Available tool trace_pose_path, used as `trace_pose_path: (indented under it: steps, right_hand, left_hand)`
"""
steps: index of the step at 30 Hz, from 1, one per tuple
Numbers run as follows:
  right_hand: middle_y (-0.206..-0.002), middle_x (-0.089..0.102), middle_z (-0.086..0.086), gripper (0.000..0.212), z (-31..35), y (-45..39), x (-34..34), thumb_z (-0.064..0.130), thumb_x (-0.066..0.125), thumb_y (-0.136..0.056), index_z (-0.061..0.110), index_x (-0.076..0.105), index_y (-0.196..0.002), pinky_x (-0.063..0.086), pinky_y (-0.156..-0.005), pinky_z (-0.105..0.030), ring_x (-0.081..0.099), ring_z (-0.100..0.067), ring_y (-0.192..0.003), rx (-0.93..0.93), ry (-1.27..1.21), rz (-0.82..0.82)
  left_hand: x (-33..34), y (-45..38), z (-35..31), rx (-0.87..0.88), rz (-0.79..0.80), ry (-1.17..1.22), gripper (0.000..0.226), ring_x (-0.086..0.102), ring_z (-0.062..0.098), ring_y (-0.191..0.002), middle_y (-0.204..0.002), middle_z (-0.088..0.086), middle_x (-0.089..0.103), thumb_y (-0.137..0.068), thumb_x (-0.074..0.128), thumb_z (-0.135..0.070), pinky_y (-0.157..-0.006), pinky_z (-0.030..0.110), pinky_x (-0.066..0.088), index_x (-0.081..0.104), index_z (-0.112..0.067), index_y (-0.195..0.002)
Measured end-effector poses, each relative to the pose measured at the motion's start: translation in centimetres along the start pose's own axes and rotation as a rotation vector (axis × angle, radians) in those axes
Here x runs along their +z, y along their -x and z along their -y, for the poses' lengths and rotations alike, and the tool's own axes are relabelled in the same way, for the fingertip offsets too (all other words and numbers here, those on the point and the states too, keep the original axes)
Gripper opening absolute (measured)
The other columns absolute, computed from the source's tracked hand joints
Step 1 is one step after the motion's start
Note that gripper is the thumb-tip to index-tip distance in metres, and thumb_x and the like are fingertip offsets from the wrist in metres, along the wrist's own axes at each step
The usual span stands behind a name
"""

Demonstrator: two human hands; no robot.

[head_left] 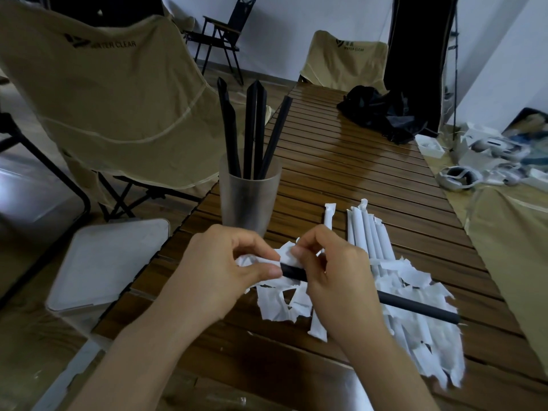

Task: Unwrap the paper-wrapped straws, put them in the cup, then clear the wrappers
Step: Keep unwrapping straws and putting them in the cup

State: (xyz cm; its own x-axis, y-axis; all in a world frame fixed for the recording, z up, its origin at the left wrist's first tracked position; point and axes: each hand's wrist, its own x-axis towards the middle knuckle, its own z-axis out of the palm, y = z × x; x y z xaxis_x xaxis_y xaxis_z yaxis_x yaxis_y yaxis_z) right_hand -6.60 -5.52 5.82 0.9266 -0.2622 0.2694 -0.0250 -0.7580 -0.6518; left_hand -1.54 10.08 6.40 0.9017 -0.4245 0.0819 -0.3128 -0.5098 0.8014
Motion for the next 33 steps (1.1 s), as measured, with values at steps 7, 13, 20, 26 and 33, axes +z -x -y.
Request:
trace_pose_path:
  steps: [7, 13, 20, 26, 33]
  right_hand:
    - [-0.075, 0.054, 0.025, 0.01, 0.19, -0.13, -0.76, 0.031, 0.058, -0.092, 0.031, 0.067, -0.096, 0.042, -0.065, -0.014, 0.056, -0.001, -0.069, -0.063, 0.017, 0.209]
    - [-0.072, 0.055, 0.018, 0.013, 0.24, -0.19, -0.75, 0.028, 0.057, -0.093, 0.034, 0.059, -0.081, 0.033, -0.061, -0.012, 0.053, -0.001, -0.069, -0.03, 0.018, 0.125]
    - [-0.069, 0.051, 0.018, 0.011, -0.36, -0.15, -0.43, 0.023, 0.063, -0.09, 0.026, 0.065, -0.079, 0.028, -0.057, -0.009, 0.046, 0.003, -0.059, -0.168, 0.119, -0.011]
    - [-0.068, 0.054, 0.016, 0.012, -0.47, -0.19, -0.3, 0.022, 0.063, -0.09, 0.023, 0.066, -0.078, 0.035, -0.055, -0.013, 0.05, 0.0, -0.058, -0.173, 0.121, -0.091]
    - [-0.065, 0.058, 0.011, 0.015, -0.48, -0.24, -0.46, 0.031, 0.056, -0.093, 0.027, 0.062, -0.079, 0.042, -0.053, -0.021, 0.054, -0.006, -0.059, -0.011, 0.116, -0.058]
  left_hand:
    - [-0.69, 0.05, 0.23, -0.046, -0.021, -0.034, 0.013, 0.06, -0.005, -0.085, -0.089, -0.019, 0.068, -0.075, 0.075, -0.035, -0.068, 0.009, 0.038, 0.071, -0.036, -0.087]
    - [-0.4, 0.08, -0.25, -0.035, -0.017, -0.037, 0.017, 0.062, 0.0, -0.09, -0.091, -0.018, 0.068, -0.071, 0.08, -0.03, -0.08, 0.018, 0.049, 0.07, -0.038, -0.081]
    - [-0.36, 0.02, 0.17, -0.052, 0.033, 0.007, 0.018, 0.066, -0.005, -0.075, -0.085, -0.014, 0.07, -0.082, 0.062, -0.042, -0.07, 0.012, 0.049, 0.069, -0.03, -0.093]
    - [-0.45, 0.07, 0.32, -0.031, -0.006, 0.007, 0.008, 0.066, -0.005, -0.075, -0.075, -0.015, 0.071, -0.08, 0.067, -0.042, -0.082, 0.029, 0.054, 0.069, -0.035, -0.084]
    - [-0.26, 0.07, -0.13, 0.031, 0.0, -0.014, 0.01, 0.063, -0.003, -0.086, -0.089, -0.02, 0.068, -0.076, 0.07, -0.042, -0.076, 0.021, 0.054, 0.07, -0.039, -0.085]
